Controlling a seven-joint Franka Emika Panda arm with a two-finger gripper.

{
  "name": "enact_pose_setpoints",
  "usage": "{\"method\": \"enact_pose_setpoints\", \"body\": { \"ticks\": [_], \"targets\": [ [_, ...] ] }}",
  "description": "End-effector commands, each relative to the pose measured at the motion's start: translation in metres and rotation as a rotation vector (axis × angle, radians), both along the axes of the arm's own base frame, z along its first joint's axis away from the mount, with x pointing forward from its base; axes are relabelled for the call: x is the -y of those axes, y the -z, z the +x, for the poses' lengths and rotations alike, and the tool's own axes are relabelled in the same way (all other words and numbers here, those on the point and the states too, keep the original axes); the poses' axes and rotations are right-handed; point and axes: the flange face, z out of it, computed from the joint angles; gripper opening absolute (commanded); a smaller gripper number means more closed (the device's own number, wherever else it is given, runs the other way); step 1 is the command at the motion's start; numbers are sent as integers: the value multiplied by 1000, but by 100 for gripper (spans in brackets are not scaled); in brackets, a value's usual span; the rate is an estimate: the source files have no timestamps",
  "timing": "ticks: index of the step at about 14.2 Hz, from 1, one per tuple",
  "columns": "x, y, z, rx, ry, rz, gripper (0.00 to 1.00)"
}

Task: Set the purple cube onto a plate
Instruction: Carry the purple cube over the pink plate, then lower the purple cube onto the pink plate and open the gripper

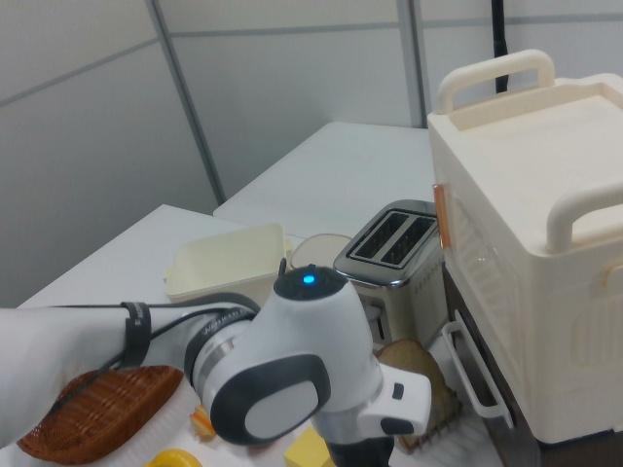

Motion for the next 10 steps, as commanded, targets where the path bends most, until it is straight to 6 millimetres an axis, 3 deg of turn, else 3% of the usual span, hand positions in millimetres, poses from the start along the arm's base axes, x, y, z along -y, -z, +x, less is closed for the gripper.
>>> {"method": "enact_pose_setpoints", "body": {
  "ticks": [1, 6, 7, 8, 9, 10],
  "targets": [
    [6, 12, -8, 20, -22, -26, 30],
    [15, 20, -18, -3, -32, -24, 31],
    [15, 20, -18, -5, -34, -26, 36],
    [15, 20, -18, -5, -31, -26, 83],
    [15, 20, -18, -5, -25, -26, 100],
    [13, 20, -17, -7, -27, -25, 100]
  ]
}}
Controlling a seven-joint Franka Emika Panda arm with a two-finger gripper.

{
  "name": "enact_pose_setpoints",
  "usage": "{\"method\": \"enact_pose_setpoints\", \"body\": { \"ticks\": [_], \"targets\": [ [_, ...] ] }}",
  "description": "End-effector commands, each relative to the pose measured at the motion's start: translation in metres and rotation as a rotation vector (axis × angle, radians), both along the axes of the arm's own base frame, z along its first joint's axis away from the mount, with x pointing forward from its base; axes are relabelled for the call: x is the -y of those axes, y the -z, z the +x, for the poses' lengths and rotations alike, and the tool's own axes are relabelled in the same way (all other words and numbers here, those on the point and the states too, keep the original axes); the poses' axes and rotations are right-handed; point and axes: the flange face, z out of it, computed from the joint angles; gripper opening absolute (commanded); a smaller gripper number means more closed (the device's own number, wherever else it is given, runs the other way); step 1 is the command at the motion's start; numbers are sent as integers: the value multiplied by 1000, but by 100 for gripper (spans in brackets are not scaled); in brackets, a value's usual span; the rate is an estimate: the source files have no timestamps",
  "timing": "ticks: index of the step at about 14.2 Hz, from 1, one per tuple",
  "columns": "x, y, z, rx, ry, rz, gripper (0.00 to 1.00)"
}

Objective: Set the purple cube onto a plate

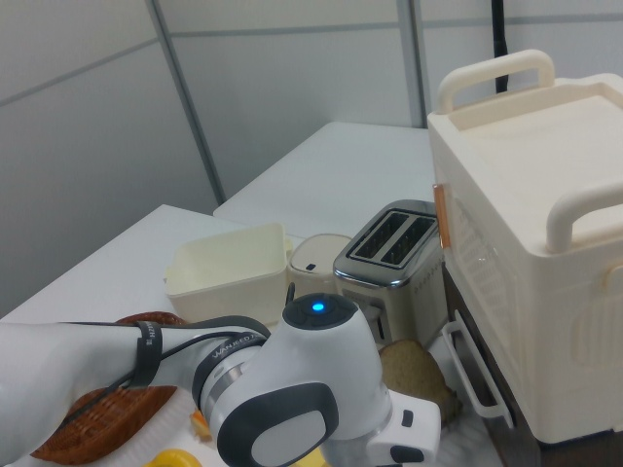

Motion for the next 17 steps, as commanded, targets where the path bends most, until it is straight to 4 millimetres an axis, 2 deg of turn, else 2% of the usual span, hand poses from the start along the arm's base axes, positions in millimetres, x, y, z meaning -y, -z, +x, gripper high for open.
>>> {"method": "enact_pose_setpoints", "body": {
  "ticks": [1, 5, 6, 7, 8, 11, 12, 14, 17],
  "targets": [
    [-4, -1, -4, 9, -21, -16, 100],
    [-7, -3, -3, -3, -31, -11, 100],
    [-10, -6, -2, -9, -36, -7, 100],
    [-14, -18, 4, 2, -39, -10, 100],
    [-19, -34, 8, 7, -39, -9, 100],
    [-52, -103, 28, 2, -77, 13, 100],
    [-70, -136, 39, 23, -91, 36, 100],
    [-89, -169, 46, 28, -107, 64, 100],
    [-150, -201, 59, 13, -109, 91, 100]
  ]
}}
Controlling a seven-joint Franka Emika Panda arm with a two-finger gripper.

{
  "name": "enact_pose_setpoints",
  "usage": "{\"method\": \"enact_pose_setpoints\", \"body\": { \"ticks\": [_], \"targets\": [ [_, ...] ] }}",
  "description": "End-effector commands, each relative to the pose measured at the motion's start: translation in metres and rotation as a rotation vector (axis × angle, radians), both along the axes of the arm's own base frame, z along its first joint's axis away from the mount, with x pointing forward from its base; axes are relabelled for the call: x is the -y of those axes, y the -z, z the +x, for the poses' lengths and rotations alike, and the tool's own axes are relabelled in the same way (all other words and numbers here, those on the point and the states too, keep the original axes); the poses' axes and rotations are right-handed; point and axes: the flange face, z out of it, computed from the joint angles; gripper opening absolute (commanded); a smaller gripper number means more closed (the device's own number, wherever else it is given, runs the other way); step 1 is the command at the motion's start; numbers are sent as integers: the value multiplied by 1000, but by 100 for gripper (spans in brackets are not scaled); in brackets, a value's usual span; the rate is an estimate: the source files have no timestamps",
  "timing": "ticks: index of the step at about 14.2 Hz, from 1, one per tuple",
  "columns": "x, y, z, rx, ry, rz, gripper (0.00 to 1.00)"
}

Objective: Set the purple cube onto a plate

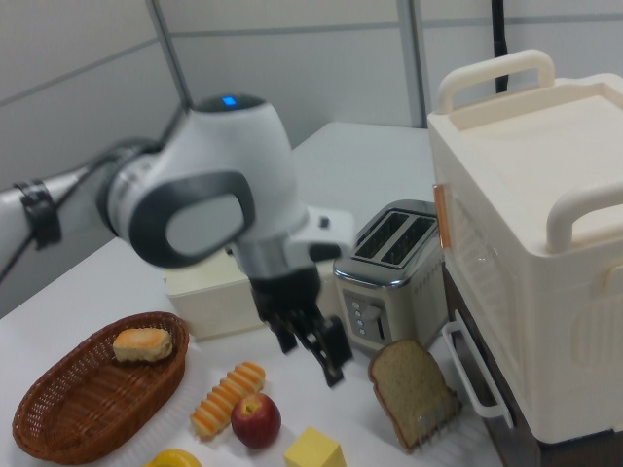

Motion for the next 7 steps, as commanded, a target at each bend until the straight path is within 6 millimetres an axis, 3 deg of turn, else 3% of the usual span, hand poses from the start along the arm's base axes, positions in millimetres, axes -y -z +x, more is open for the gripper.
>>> {"method": "enact_pose_setpoints", "body": {
  "ticks": [1, 2, 3, 4, 7],
  "targets": [
    [-77, -23, 14, -18, 14, 28, 100],
    [-108, -29, 16, -13, -37, 19, 100],
    [-122, -31, 15, -17, -63, 17, 100],
    [-126, -33, 11, -31, -74, 19, 100],
    [-112, -50, 3, -56, -112, 56, 100]
  ]
}}
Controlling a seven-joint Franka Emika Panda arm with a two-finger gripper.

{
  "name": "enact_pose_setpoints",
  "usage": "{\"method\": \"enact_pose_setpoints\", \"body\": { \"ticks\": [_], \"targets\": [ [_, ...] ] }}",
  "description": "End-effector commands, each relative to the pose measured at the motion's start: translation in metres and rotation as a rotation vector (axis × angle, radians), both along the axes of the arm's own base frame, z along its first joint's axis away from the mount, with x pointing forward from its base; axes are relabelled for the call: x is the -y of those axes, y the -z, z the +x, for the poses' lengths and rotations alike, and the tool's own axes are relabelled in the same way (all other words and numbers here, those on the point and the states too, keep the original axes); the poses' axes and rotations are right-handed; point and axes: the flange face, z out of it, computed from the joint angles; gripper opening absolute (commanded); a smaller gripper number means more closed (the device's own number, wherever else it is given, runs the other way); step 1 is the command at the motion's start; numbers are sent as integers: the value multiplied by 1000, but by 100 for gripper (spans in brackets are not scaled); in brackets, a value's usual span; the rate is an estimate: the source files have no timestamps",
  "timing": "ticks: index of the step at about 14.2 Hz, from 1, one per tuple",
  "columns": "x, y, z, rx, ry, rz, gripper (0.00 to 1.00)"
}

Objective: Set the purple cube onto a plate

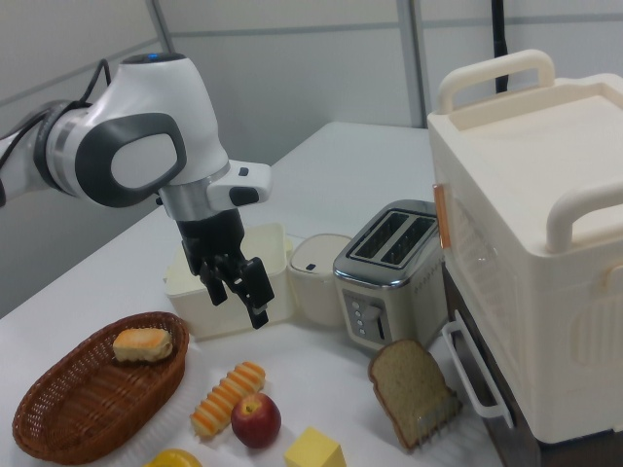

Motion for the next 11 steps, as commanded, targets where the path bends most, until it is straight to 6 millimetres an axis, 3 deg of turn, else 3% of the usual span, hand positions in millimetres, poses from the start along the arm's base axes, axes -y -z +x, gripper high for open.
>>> {"method": "enact_pose_setpoints", "body": {
  "ticks": [1, 3, 11],
  "targets": [
    [22, -32, -15, -30, -40, 63, 100],
    [24, -40, -17, -41, -41, 92, 100],
    [20, -36, -16, -55, -73, 96, 100]
  ]
}}
